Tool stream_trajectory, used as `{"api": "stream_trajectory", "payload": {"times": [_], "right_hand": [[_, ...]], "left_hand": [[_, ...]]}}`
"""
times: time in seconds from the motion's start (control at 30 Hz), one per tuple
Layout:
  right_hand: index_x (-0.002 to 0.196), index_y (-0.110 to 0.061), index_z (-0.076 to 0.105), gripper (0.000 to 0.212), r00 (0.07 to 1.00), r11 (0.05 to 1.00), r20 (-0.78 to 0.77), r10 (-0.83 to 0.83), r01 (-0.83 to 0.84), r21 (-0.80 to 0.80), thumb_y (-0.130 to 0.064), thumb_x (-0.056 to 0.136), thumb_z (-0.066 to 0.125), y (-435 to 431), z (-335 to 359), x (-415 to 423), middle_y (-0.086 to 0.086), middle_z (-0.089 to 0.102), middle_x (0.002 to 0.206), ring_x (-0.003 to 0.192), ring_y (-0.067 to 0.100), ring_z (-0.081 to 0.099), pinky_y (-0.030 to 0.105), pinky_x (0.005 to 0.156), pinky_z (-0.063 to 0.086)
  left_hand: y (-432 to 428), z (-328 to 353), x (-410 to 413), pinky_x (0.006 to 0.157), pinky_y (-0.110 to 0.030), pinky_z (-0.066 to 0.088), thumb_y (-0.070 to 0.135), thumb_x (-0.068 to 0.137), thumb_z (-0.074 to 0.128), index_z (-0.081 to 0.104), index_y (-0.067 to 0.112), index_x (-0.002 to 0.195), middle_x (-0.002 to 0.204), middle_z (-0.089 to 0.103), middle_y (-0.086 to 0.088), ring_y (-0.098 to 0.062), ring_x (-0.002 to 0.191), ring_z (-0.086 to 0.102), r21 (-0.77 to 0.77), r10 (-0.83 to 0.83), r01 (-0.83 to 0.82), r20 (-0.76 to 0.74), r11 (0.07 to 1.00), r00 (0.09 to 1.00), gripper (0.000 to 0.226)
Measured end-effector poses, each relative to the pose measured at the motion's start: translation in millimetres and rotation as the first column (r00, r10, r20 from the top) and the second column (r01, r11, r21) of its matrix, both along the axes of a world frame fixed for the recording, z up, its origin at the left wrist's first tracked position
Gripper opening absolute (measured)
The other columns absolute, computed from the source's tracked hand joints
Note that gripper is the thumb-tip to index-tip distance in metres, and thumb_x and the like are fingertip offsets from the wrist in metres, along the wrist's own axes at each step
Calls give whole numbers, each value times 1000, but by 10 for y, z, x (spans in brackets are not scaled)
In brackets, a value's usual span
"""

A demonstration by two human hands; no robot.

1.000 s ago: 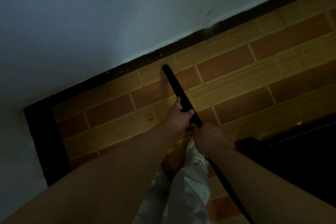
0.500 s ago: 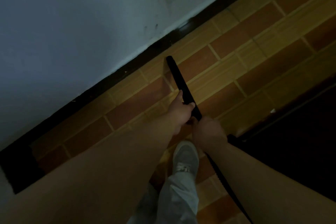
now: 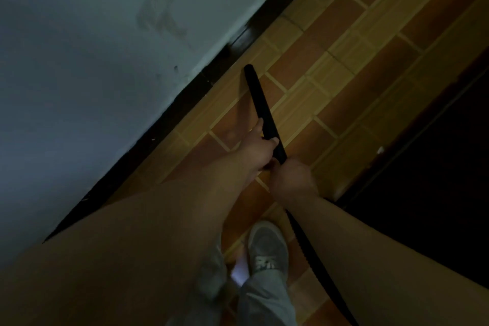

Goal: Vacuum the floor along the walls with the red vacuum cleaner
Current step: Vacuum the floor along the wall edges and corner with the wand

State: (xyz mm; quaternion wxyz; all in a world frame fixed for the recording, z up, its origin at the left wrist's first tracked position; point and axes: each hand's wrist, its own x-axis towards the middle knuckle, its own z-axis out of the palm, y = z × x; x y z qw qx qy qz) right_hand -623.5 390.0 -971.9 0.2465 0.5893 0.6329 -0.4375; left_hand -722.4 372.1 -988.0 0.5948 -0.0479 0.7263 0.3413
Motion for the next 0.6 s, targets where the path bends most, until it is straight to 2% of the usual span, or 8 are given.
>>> {"api": "stream_trajectory", "payload": {"times": [0.17,0.27,0.37,0.47,0.6], "right_hand": [[124,-8,51,48,999,999,-5,-47,48,23,-50,106,36,144,-105,-46,13,62,119,104,31,62,39,84,50],[125,-9,52,49,999,998,-20,-43,43,43,-49,106,33,217,-166,-103,6,57,112,95,24,56,35,75,43],[122,-9,53,47,993,992,-38,-108,110,58,-49,106,35,309,-197,-202,8,59,112,93,25,57,33,72,40],[123,-9,51,44,982,980,-44,-181,184,74,-47,106,37,426,-210,-318,9,60,107,88,23,55,33,71,41],[125,-8,48,44,971,969,-50,-232,235,71,-46,107,35,629,-272,-469,14,62,116,100,31,62,37,76,47]], "left_hand": [[250,-64,-87,60,-25,53,17,105,53,11,43,160,136,59,-5,-16,96,64,8,-105,105,-16,994,994,73],[379,-90,-144,63,-27,52,15,106,50,10,42,160,138,58,-5,-13,90,62,27,-144,144,-17,989,989,73],[510,-123,-239,64,-28,53,14,106,50,13,42,160,139,57,-5,-14,95,63,39,-177,178,-29,983,984,71],[676,-158,-350,81,-36,60,13,105,53,13,42,160,143,54,-7,-21,110,63,44,-208,209,-29,977,978,73],[915,-203,-488,65,-29,57,15,105,52,13,42,159,139,56,-5,-21,103,66,72,-263,266,-40,961,964,72]]}}
